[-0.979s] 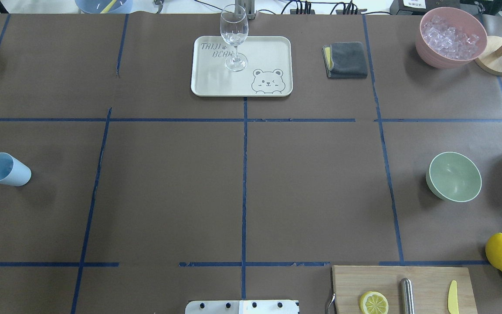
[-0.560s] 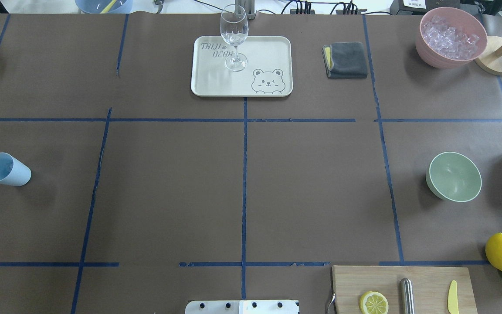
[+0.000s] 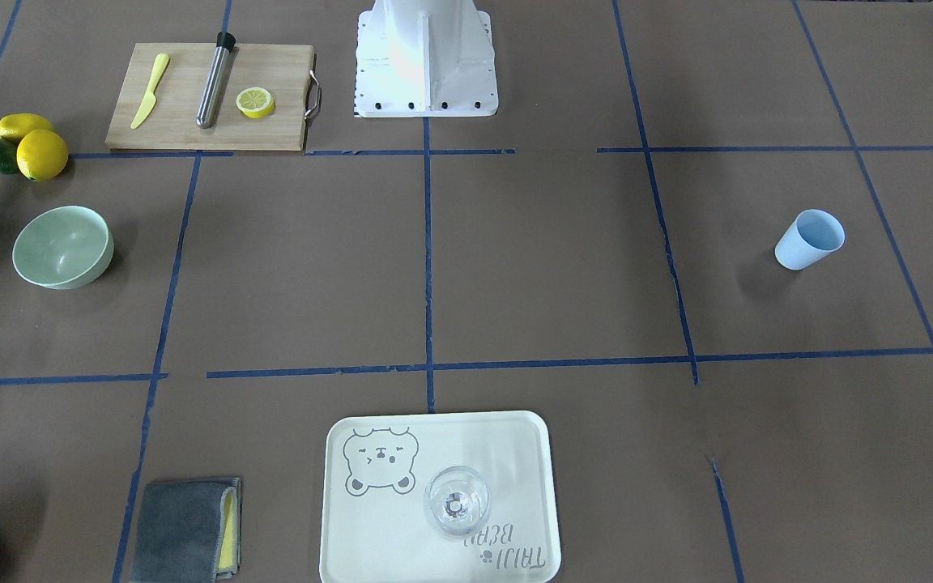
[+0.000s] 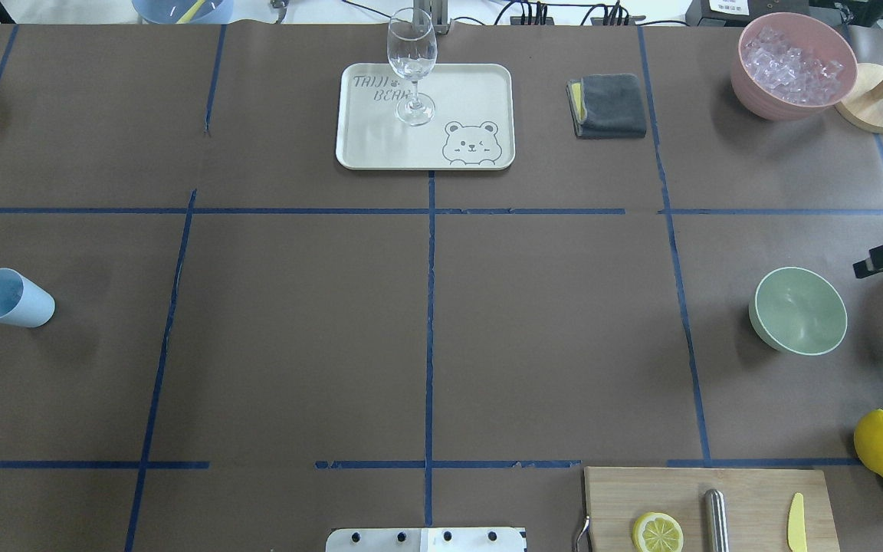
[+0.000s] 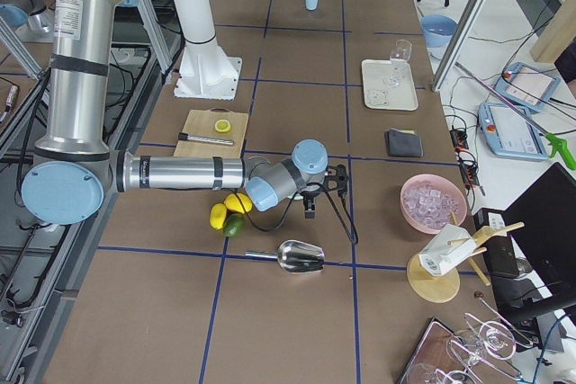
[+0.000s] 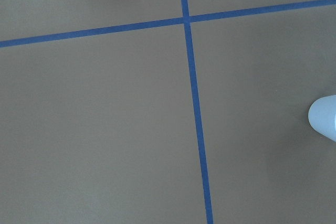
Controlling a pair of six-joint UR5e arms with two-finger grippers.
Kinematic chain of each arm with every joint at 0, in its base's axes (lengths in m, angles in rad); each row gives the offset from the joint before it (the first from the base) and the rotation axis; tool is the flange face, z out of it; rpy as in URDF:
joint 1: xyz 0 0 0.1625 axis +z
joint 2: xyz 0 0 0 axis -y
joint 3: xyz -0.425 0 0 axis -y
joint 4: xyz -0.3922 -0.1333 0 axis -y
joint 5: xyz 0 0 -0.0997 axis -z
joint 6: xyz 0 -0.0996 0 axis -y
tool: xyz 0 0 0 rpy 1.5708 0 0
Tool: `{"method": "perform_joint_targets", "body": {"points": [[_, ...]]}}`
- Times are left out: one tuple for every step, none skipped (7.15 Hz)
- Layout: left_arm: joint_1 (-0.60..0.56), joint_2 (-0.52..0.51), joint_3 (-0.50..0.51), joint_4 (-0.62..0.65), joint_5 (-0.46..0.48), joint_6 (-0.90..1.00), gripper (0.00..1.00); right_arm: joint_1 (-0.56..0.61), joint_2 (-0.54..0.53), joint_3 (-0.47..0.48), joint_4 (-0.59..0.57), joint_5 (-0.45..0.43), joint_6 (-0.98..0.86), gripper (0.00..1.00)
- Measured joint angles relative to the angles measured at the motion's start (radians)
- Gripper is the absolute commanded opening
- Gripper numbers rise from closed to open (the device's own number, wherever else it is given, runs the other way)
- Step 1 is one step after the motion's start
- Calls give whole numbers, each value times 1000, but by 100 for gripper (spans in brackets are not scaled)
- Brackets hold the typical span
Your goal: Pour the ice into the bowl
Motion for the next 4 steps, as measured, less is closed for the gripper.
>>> {"method": "perform_joint_targets", "body": {"points": [[0, 1, 0, 0, -1, -1, 100, -84, -23, 0, 106, -62, 124, 88], [0, 1, -1, 0, -1, -1, 100, -131, -33, -2, 146, -93, 172, 81], [0, 1, -1, 0, -1, -2, 100, -161, -40, -10, 160, -107, 189, 46], [0, 1, -2, 0, -2, -2, 100, -178, -44, -20, 162, -115, 194, 0]]}}
